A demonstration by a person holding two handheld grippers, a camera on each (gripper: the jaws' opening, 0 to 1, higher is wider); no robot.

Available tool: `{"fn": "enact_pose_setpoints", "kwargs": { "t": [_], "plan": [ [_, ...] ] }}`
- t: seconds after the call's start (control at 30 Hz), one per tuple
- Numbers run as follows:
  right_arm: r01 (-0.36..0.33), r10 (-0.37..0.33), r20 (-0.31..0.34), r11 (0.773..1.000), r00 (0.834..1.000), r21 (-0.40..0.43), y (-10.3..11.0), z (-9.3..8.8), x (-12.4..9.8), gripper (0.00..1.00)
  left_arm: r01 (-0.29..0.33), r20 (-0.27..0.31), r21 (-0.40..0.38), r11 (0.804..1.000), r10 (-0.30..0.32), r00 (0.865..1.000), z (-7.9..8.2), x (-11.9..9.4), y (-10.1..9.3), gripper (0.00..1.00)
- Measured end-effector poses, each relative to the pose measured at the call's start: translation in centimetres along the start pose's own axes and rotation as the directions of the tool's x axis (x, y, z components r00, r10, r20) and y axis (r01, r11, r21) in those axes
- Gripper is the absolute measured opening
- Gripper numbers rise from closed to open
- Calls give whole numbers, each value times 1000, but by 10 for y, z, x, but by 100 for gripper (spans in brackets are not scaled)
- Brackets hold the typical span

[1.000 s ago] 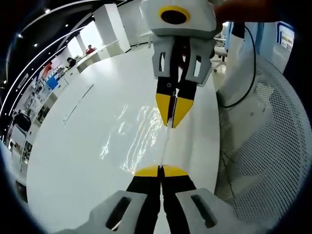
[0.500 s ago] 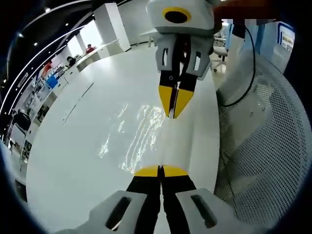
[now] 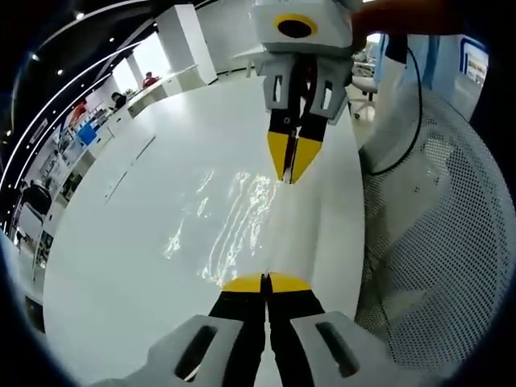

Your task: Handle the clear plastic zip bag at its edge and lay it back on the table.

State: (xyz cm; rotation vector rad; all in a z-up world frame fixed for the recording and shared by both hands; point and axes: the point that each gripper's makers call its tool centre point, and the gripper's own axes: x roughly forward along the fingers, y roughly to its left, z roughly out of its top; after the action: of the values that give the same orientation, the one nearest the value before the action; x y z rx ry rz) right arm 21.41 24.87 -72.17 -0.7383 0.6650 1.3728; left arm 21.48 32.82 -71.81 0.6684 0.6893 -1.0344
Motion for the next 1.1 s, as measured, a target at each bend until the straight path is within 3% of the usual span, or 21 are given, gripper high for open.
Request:
{"fn": "enact_pose_setpoints", "kwargs": {
  "t": [1.1],
  "plan": [
    [15,-14,-23,999,1000,37,2,-26,-11,0,4,-15,-7,1000,-4,1000,-6,-1,0,0]
  ]
}}
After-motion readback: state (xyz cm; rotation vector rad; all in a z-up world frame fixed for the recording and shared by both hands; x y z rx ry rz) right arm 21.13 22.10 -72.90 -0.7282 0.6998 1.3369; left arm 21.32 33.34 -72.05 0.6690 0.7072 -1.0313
